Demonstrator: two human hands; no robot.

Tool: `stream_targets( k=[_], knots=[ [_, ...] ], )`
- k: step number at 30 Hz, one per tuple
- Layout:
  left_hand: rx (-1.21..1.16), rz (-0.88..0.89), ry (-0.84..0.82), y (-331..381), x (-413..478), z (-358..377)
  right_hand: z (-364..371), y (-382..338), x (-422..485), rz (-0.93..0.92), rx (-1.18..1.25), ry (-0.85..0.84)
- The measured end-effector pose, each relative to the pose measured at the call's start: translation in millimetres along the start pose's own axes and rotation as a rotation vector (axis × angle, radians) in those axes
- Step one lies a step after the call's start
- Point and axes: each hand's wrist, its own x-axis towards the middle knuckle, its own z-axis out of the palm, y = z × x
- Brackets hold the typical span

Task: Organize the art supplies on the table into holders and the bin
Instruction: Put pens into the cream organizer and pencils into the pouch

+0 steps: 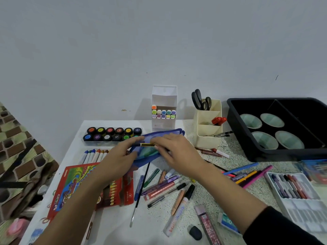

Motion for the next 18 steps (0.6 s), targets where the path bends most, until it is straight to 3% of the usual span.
stream_targets(
  k=[7, 11, 18],
  knots=[
    [0.105, 0.055, -0.086, -7, -8, -5, 19, -6, -21, 0.15, -0.109, -0.056],
    [0.021, 0.059, -0.106, -12, -11, -3, 21, -9, -20, 0.229, -0.124, -0.041],
    [-0.075, 0.06, -0.021, -9, -11, -3, 12, -17, -29, -0.004, 0.129, 0.004]
  ],
)
